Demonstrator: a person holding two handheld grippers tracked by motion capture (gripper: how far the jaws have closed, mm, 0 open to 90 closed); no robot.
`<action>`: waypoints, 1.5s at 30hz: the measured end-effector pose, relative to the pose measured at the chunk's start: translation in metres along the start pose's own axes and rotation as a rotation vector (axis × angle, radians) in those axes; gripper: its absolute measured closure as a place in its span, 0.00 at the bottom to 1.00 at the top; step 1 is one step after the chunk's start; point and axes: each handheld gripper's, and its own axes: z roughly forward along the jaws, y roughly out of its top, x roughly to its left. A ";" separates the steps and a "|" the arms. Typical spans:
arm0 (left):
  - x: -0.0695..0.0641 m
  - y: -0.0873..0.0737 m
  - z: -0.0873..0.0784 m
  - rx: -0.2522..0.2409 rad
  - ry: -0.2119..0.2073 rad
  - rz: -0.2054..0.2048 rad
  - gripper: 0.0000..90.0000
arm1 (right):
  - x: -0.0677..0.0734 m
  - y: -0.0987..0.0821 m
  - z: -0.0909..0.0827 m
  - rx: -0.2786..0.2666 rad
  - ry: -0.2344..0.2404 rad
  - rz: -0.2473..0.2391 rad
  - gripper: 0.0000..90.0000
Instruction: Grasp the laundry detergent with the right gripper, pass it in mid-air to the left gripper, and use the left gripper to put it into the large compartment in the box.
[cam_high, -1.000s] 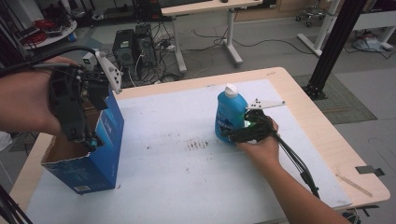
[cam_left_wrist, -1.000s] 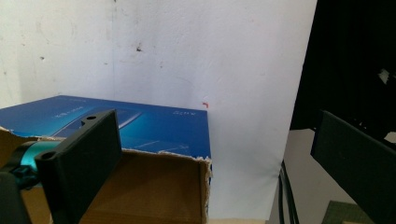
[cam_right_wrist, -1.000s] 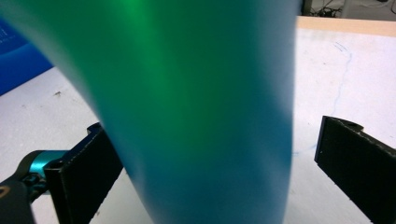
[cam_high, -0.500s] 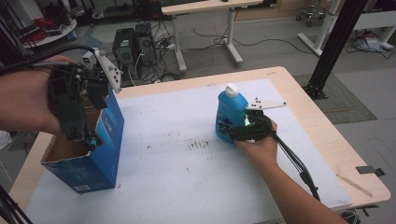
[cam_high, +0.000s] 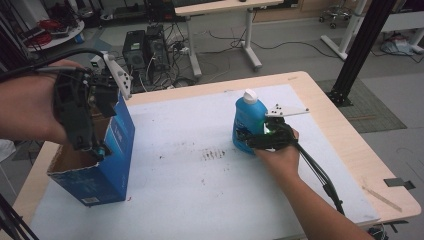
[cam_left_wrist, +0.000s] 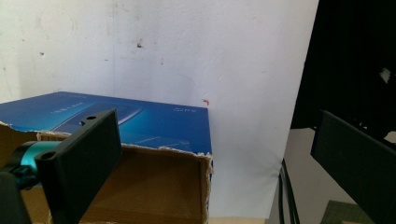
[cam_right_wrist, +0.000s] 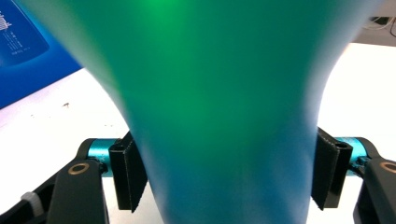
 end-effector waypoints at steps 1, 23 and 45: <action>0.000 0.000 0.000 0.001 0.000 0.002 0.02 | 0.000 0.000 0.000 -0.006 0.000 0.001 0.30; 0.002 0.002 0.003 0.013 -0.003 -0.003 0.02 | 0.001 0.000 0.000 -0.015 0.012 -0.014 0.40; 0.003 0.007 0.007 0.026 -0.009 0.003 0.02 | 0.003 0.000 -0.001 -0.024 -0.005 -0.081 0.50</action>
